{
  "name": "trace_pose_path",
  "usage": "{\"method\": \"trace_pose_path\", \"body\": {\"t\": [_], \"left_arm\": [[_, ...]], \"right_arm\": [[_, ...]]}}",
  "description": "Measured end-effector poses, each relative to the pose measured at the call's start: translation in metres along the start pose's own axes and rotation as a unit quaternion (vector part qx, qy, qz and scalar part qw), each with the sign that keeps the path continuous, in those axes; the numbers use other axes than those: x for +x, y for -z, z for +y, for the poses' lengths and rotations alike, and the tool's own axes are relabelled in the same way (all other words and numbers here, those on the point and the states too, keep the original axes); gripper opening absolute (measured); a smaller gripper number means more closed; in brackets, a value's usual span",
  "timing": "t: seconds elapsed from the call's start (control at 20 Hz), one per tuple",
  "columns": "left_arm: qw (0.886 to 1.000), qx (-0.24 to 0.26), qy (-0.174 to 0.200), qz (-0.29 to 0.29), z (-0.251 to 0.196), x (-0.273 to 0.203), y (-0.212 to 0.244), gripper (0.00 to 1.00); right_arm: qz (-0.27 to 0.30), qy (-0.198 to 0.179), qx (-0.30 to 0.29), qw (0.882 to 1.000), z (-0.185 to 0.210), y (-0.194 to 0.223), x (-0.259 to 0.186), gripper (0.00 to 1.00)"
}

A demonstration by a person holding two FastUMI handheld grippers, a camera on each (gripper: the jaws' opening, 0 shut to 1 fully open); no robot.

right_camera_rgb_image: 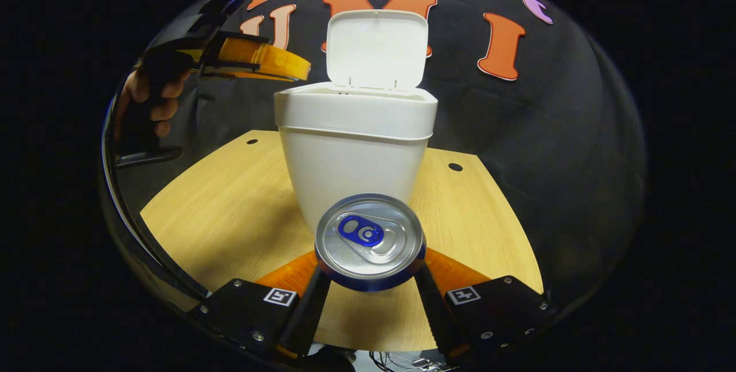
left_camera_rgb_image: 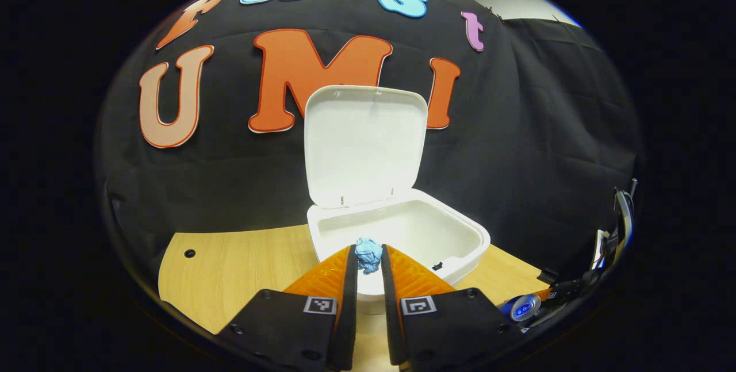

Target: Press the lid of the desktop garbage bin to open it, pick up the crumpled paper on the desktop and throw it into the bin, then pick up the pop can on the desktop and drop it into the bin, and finally close the garbage bin lid.

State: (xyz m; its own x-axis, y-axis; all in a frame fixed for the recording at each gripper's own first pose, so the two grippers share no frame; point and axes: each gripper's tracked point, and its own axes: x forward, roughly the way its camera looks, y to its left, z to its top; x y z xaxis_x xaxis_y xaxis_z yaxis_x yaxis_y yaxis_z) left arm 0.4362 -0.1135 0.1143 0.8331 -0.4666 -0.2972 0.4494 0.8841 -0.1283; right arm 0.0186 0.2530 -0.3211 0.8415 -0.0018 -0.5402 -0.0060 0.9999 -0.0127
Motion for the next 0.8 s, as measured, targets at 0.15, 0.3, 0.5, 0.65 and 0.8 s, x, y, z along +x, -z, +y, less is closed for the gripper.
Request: {"method": "trace_pose_path", "body": {"t": [0.15, 0.3, 0.5, 0.65, 0.8], "left_arm": [[1.000, 0.006, 0.000, -0.005, -0.002, -0.001, -0.001, 0.27], [1.000, 0.010, -0.002, -0.011, 0.000, -0.006, -0.002, 0.39], [1.000, 0.008, -0.008, -0.015, 0.006, -0.013, -0.001, 0.56], [1.000, 0.010, -0.017, -0.021, 0.013, -0.020, 0.001, 0.69], [0.999, 0.012, -0.024, -0.019, 0.020, -0.027, 0.003, 0.77]], "right_arm": [[-0.018, 0.010, -0.001, 1.000, -0.007, -0.016, -0.004, 0.80], [-0.042, 0.020, -0.006, 0.999, -0.021, -0.043, -0.011, 0.80], [-0.080, 0.029, -0.010, 0.996, -0.034, -0.082, -0.022, 0.80], [-0.116, 0.031, -0.016, 0.993, -0.043, -0.116, -0.033, 0.80], [-0.144, 0.028, -0.019, 0.989, -0.046, -0.144, -0.040, 0.80]]}}
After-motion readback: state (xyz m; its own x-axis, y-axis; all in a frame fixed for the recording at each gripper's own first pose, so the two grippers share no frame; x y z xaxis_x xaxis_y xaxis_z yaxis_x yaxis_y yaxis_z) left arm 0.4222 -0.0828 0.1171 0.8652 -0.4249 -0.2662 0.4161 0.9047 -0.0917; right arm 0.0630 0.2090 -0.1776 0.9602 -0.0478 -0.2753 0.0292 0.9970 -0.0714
